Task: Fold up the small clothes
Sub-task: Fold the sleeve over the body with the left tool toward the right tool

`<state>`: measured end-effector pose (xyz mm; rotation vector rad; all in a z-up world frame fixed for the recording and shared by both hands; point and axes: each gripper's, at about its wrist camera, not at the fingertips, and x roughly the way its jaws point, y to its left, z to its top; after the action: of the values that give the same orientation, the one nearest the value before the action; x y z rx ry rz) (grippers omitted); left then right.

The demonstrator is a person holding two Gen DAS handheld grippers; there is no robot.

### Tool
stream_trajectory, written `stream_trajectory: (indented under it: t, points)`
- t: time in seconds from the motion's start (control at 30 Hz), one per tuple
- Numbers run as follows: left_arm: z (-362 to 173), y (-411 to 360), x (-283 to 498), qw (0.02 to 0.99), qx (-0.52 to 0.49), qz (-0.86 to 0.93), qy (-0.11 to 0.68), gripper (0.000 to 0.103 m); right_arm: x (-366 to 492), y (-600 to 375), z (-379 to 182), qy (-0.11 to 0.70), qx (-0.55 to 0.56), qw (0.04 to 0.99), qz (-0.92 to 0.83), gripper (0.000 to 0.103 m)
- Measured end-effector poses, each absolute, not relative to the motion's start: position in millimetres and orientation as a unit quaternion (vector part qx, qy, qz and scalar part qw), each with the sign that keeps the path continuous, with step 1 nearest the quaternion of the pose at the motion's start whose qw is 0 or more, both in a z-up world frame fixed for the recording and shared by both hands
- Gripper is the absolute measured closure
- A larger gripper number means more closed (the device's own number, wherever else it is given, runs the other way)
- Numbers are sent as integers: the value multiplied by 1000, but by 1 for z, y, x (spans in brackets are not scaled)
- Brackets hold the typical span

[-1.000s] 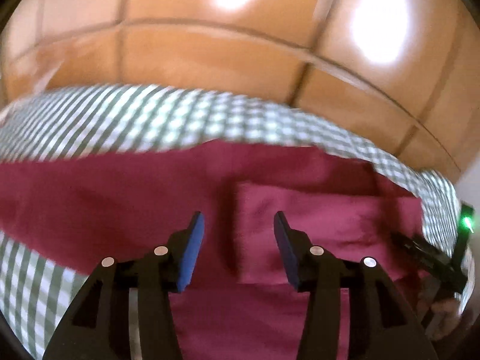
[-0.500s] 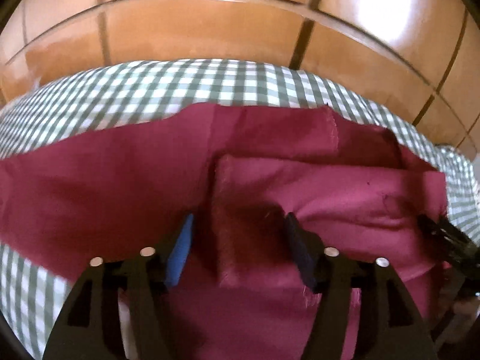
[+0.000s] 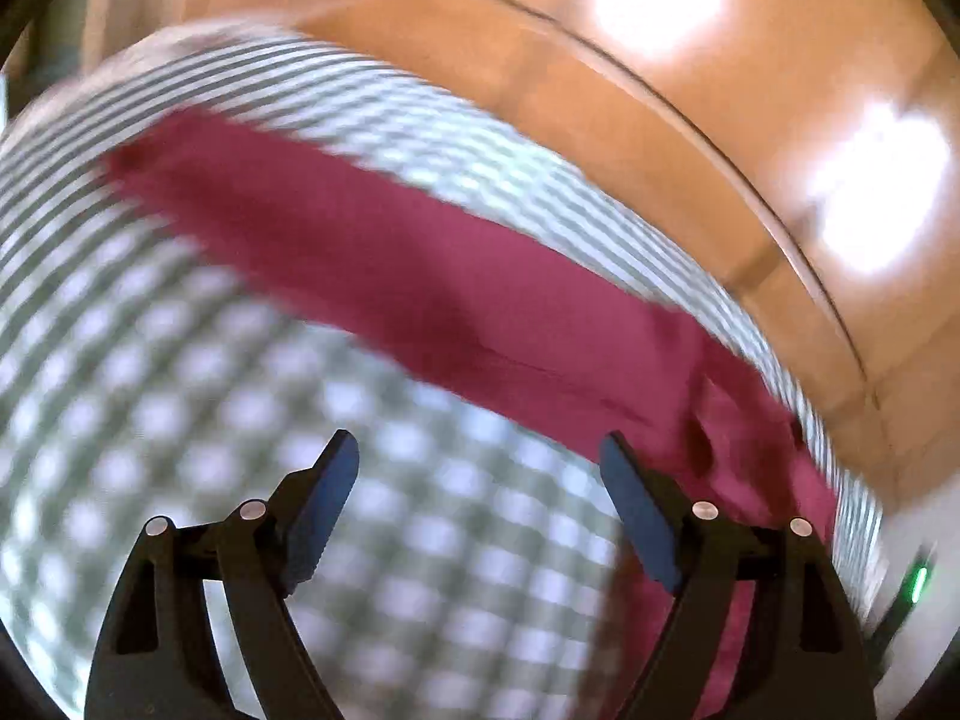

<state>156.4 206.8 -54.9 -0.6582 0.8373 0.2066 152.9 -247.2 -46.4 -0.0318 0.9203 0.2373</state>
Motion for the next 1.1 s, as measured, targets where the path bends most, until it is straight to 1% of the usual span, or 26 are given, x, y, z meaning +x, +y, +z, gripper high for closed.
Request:
stream_trajectory:
  t: [0.13,0.17,0.2,0.23,0.37,0.43,0.5,0.53,0.57,0.6,0.63,0.67,0.7,0.8,0.9,1.1]
  points:
    - [-63,282,134,831,-387,160,366,22,124,-221,-62,457,-46,877,140,2]
    - [-66,306,128,819,-416,171,356,24,123,-216,-66,461,-51,875,138,2]
    - [-68,321,125,811,-435,180,348,30,121,-213,-70,462,-56,875,133,2]
    - [-70,335,124,802,-451,189,341,32,119,-211,-72,458,-58,878,129,2]
    - [-72,381,126,784,-491,209,317,43,120,-210,-76,464,-54,875,129,2]
    - [-70,395,132,782,-494,216,312,43,119,-209,-76,462,-54,876,128,2]
    - [-69,405,141,781,-492,226,311,49,117,-210,-78,461,-57,876,126,2]
    - [-70,413,142,780,-492,227,313,49,117,-209,-78,461,-58,876,125,2]
    - [-72,417,147,779,-490,228,319,54,118,-211,-78,461,-58,876,125,2]
    - [-74,421,150,777,-486,235,323,64,119,-211,-78,461,-58,876,126,2]
    - [-75,425,154,776,-483,240,327,69,119,-211,-78,461,-58,876,126,2]
    - [-76,427,156,776,-481,239,332,85,118,-211,-78,462,-57,876,126,2]
    - [-79,431,156,775,-479,238,337,97,119,-211,-78,462,-57,876,127,2]
    - [-68,421,157,794,-464,220,327,97,119,-212,-79,461,-56,876,127,2]
    - [-46,391,160,825,-439,169,314,97,119,-212,-79,461,-56,876,127,2]
    - [-11,289,177,874,-362,53,319,97,119,-213,-79,460,-53,877,128,2]
